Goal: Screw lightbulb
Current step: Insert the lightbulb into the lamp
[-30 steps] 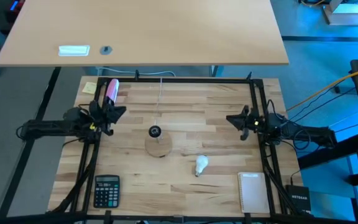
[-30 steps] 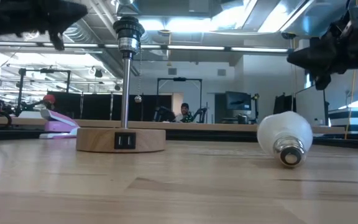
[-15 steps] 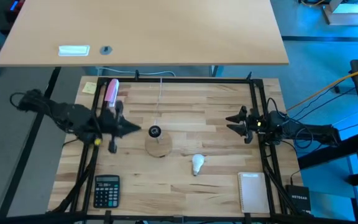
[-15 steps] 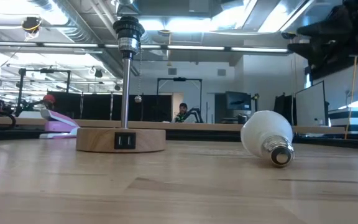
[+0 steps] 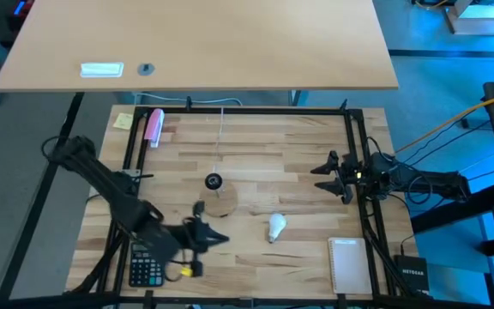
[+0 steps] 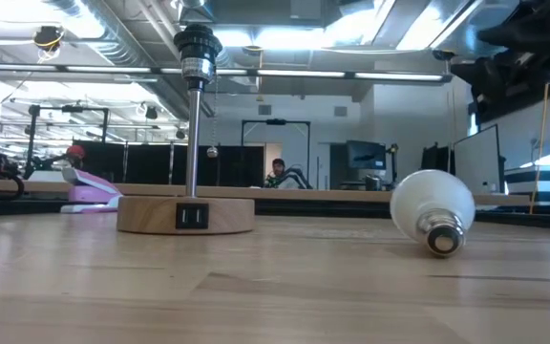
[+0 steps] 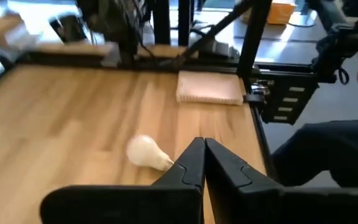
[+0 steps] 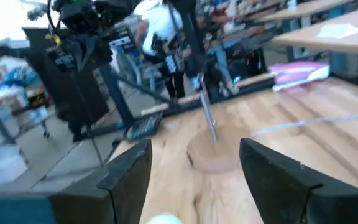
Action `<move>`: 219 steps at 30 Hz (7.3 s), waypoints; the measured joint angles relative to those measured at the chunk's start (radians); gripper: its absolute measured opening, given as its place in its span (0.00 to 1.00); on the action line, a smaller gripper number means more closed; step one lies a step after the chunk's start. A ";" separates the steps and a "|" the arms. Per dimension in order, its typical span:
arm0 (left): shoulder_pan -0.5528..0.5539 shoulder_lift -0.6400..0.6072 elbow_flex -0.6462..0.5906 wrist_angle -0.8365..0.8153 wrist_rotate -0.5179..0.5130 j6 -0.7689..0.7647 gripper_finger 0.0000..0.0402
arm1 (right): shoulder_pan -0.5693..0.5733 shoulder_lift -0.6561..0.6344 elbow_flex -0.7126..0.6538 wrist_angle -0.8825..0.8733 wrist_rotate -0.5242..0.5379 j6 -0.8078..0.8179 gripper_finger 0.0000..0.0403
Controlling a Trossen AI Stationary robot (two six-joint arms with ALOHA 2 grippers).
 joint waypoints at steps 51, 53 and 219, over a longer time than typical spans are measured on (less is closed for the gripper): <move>0.337 0.694 0.064 0.489 0.270 -0.401 0.64 | 0.295 0.820 -0.003 0.290 0.276 -0.091 0.61; 0.337 0.699 0.066 0.468 0.280 -0.399 0.64 | 0.295 0.872 -0.003 0.335 0.272 -0.090 0.61; 0.511 -0.364 -0.906 0.870 0.332 0.314 0.34 | -0.053 1.258 0.946 0.249 -0.119 -0.484 0.65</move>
